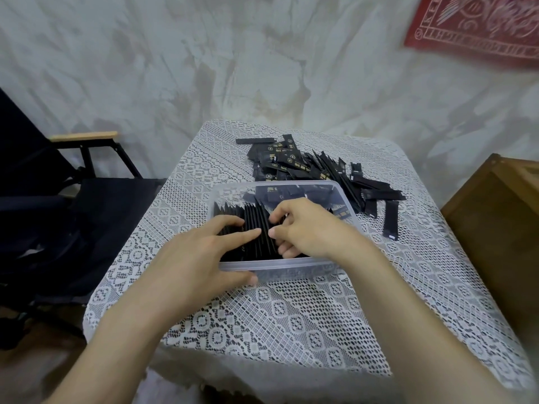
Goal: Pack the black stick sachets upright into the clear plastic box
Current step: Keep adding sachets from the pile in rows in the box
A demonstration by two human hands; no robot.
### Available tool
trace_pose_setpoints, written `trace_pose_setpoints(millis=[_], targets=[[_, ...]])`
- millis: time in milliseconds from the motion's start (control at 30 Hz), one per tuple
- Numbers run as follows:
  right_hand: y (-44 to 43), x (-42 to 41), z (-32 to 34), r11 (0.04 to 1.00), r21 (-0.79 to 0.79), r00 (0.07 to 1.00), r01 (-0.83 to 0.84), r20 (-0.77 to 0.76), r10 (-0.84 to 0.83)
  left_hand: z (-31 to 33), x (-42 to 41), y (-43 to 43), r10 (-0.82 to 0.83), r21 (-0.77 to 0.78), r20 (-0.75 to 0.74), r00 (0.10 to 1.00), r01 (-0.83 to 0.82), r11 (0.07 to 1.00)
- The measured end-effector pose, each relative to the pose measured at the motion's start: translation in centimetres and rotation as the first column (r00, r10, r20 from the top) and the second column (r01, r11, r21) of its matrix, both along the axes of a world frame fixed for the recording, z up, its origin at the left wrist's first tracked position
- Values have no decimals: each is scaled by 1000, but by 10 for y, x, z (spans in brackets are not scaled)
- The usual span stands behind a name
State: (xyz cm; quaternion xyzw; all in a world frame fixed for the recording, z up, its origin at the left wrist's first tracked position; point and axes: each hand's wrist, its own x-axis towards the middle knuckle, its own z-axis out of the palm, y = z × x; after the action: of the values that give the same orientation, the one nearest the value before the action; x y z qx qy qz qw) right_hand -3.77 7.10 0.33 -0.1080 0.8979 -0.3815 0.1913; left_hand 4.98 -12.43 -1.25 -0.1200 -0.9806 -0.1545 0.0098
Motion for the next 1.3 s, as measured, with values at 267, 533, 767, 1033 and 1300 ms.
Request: trace_pose_setpoints(millis=[267,533,767,1033,1300], targets=[[1,2,-2,999,34,999,-32,-28,33,4,4,5,40,-16,-24,999,-41,999],[1,7,-3,1000,26,997,3,-78,-1,3,8,2,50,-88,-36,998,-53,995],[0,9,-1,1000,25,998,-7,-55,8,3,10,-2,49,-72,-2,999,-49,996],[13,16,7,987,116,992,-108,-56,115,9,12,6,74,-119,-11,997,-75,990],[6,22,11,971,153,976,-186,-89,201,3,12,-4,100,-72,-31,995,-102,992]])
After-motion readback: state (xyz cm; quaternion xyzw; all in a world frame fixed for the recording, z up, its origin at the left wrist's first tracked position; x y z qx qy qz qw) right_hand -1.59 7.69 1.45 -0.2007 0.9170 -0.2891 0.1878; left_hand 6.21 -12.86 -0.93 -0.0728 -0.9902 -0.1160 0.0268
